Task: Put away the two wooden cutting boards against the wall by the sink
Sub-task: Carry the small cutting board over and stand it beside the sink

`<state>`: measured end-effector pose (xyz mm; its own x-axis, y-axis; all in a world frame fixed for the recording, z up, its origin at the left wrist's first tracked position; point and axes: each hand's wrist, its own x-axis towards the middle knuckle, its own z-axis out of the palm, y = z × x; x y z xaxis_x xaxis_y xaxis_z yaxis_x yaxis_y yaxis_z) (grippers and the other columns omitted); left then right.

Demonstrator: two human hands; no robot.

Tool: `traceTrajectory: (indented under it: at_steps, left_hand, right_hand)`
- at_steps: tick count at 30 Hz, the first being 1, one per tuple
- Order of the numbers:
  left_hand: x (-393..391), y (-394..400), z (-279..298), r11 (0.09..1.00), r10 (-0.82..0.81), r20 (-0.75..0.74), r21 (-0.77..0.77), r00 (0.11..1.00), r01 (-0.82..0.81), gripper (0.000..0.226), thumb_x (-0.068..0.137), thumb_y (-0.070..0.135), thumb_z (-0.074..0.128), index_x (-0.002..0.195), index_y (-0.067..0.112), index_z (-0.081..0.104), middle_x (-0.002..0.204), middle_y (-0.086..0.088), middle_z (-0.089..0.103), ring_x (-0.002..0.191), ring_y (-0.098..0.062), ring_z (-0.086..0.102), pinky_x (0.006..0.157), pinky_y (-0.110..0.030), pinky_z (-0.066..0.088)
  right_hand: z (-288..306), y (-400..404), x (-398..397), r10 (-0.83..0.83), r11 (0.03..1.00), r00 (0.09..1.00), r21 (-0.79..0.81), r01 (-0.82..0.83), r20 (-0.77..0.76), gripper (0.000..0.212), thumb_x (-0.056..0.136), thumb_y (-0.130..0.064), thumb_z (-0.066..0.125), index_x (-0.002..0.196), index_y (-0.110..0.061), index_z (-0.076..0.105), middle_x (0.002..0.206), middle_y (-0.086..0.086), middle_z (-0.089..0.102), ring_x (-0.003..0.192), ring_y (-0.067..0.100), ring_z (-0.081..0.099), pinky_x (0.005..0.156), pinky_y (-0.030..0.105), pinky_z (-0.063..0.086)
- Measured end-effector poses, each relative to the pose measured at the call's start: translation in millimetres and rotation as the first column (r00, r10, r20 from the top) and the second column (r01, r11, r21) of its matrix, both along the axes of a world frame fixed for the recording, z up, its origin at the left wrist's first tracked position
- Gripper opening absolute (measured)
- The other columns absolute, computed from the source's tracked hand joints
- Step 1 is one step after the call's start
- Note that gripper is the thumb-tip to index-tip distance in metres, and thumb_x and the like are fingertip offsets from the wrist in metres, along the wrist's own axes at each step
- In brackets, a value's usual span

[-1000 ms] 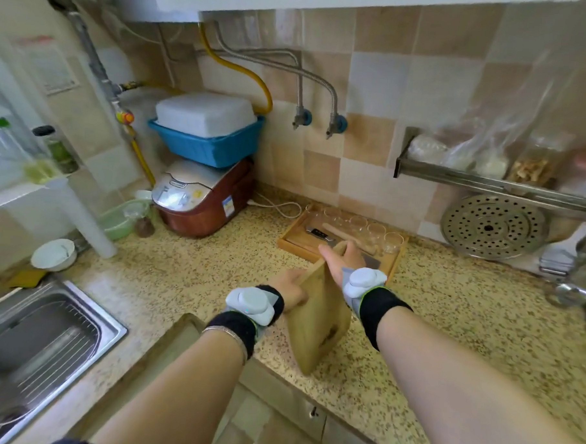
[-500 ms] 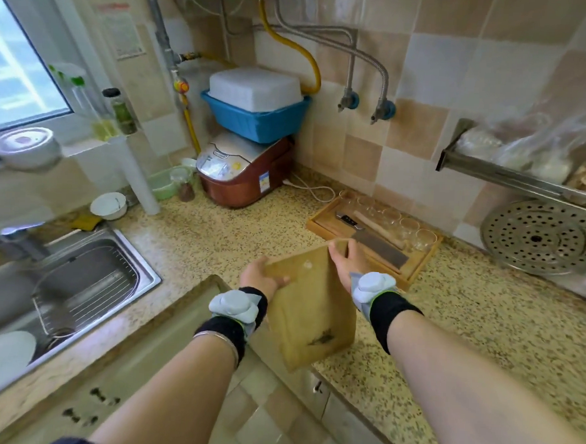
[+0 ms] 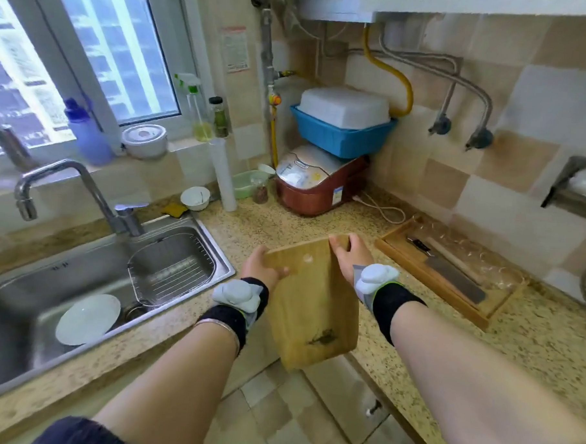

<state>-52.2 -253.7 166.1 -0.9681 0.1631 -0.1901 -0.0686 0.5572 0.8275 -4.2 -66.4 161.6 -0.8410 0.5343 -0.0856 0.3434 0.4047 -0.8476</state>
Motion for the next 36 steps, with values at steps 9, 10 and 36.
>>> traceTrajectory:
  at_steps: [9,10,36]
  left_hand:
    - [-49,-151,0,0.974,0.217,-0.042,-0.053,0.975,-0.219,0.037,0.075,0.024,0.077,0.103,0.018,0.054,0.093,-0.007,0.064,0.083,-0.025,0.06,0.072,-0.028,0.047]
    - [-52,-168,-1,0.968,0.247,-0.044,-0.044,0.968,-0.249,0.033,0.074,0.024,0.077,0.097,0.02,0.053,0.089,-0.004,0.063,0.08,-0.024,0.059,0.071,-0.027,0.047]
    - [-29,-443,-6,0.53,0.839,-0.101,-0.068,0.534,-0.846,0.042,0.073,0.028,0.077,0.109,0.019,0.056,0.092,0.003,0.06,0.086,-0.021,0.056,0.076,-0.026,0.043]
  right_hand:
    - [-4,-144,-88,0.237,0.971,0.971,-0.021,-0.237,-0.003,0.033,0.094,-0.048,0.047,0.106,-0.018,0.052,0.097,0.0,0.058,0.076,0.017,0.053,0.059,0.026,0.034]
    - [-3,-160,-96,0.259,0.966,0.966,-0.014,-0.259,-0.006,0.029,0.095,-0.046,0.047,0.103,-0.018,0.051,0.097,0.002,0.06,0.074,0.016,0.053,0.058,0.026,0.034]
    - [-6,-480,-207,0.863,0.503,0.504,-0.058,-0.863,-0.017,0.037,0.092,-0.051,0.047,0.109,-0.018,0.052,0.099,0.0,0.061,0.086,0.018,0.056,0.074,0.028,0.04]
